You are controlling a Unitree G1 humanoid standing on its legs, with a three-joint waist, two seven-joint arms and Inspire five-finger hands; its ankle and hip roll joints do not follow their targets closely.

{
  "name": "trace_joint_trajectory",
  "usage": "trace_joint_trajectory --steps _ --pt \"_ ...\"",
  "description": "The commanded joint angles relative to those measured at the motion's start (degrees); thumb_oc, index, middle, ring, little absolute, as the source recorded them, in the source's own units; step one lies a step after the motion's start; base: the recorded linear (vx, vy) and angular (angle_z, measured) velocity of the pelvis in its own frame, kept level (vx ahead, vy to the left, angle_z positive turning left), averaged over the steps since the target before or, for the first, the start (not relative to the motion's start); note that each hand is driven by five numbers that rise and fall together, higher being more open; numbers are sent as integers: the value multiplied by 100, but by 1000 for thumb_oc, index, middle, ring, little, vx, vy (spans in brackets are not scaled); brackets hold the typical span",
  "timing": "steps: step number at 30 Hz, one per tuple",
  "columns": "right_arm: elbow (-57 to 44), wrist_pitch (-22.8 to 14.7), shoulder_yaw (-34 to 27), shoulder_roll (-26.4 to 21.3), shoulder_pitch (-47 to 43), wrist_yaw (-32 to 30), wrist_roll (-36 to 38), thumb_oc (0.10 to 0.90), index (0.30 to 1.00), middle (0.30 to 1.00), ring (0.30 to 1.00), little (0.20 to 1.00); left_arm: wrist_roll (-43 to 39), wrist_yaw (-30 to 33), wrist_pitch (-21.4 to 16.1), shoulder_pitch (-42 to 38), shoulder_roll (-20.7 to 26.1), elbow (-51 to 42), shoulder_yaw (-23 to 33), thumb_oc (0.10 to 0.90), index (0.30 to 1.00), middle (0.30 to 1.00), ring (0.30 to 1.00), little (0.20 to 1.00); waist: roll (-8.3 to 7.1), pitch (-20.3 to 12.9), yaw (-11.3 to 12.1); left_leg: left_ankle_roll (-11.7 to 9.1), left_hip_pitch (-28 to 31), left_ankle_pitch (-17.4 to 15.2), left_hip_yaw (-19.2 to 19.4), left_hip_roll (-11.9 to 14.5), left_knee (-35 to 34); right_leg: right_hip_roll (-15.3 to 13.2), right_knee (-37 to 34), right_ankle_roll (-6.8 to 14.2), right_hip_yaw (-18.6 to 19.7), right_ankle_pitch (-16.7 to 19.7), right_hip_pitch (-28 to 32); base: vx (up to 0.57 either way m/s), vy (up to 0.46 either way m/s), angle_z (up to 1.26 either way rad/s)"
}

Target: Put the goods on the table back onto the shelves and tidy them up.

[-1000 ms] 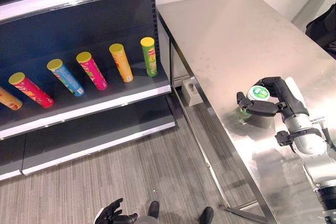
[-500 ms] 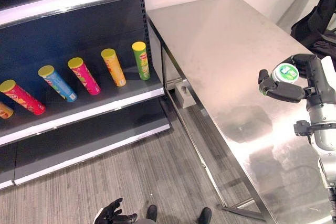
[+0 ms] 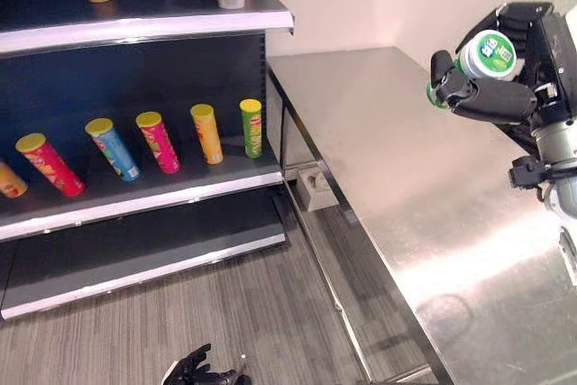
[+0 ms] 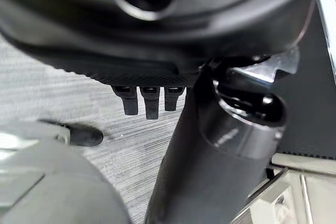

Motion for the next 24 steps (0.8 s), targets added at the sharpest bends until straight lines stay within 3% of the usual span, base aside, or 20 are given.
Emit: trace_joint_trajectory --steps 1,5,9,11,12,13,14,16,18,20,22,24 --pt "-148 -559 23 -519 -1011 -172 613 400 300 300 300 300 -271 -44 -187 -65 575 -262 -95 800 900 900 900 900 -231 -45 218 -346 -555 21 278 327 469 68 39 8 -190 -718 416 -177 -105 32" --pt "-47 -585 250 -915 -1435 -234 768 400 300 300 300 300 -293 -42 -202 -162 686 -320 -93 800 900 900 900 900 -297 177 246 -460 -1044 269 732 759 925 36 39 19 -567 -702 459 -121 22 90" --pt "-1 -607 398 -1088 -1629 -232 904 400 300 300 300 300 -237 -49 -244 -206 734 -304 -135 800 900 900 900 900 -211 90 117 -543 -940 697 1064 1316 326 -174 39 209 -733 -616 392 -5 231 22" --pt "1 -576 355 -1085 -1550 -186 966 400 300 300 300 300 -164 -59 -232 -179 730 -249 -158 800 900 900 900 900 -69 -59 37 -559 -774 642 1371 1405 22 -269 39 310 -824 -567 385 31 321 38" --pt "-23 -552 270 -1097 -1472 -189 950 400 300 300 300 300 -119 -77 -224 -177 716 -246 -177 800 900 900 900 900 -10 -134 6 -570 -782 596 1425 1355 12 -352 39 338 -879 -535 383 96 509 45" --pt "-119 -500 123 -1108 -1344 -198 877 400 300 300 300 300 -4 -85 -217 -251 734 -170 -230 800 900 900 900 900 56 -236 -18 -551 -772 522 1451 1161 13 -641 69 425 -977 -410 411 77 406 41" --pt "-136 -495 85 -1106 -1304 -199 874 400 300 300 300 300 -3 -84 -220 -256 742 -165 -239 800 900 900 900 900 39 -237 -17 -542 -778 522 1444 1142 13 -658 67 435 -987 -406 413 161 538 26" --pt "-127 -461 1 -971 -1253 -263 825 400 300 300 300 300 158 -64 -253 -342 837 -69 -308 800 900 900 900 900 9 -264 23 -321 -763 269 1467 680 92 -1240 277 602 -1085 -129 435 146 463 53" --pt "-40 -439 74 -900 -1346 -336 775 400 300 300 300 300 234 -30 -275 -376 931 -1 -269 800 900 900 900 900 -32 -273 32 -160 -624 -8 1508 383 60 -1636 687 746 -937 -2 313 147 366 46" --pt "25 -395 218 -875 -1531 -385 708 400 300 300 300 300 229 17 -286 -359 1004 24 -209 800 900 900 900 900 -32 -228 56 34 -531 -129 1562 80 45 -1995 1138 807 -922 348 174 101 369 11" --pt "88 -398 290 -880 -1635 -421 747 400 300 300 300 300 178 27 -276 -364 1086 16 -157 800 900 900 900 900 -7 -171 47 151 -489 -203 1551 -77 27 -2133 1559 782 -862 415 45 39 290 -1" --pt "137 -360 214 -975 -1511 -404 785 400 300 300 300 300 164 15 -249 -417 1150 -34 -200 800 900 900 900 900 26 -80 -110 270 -489 -119 1440 -244 12 -1834 1896 541 -356 318 -301 85 244 34"
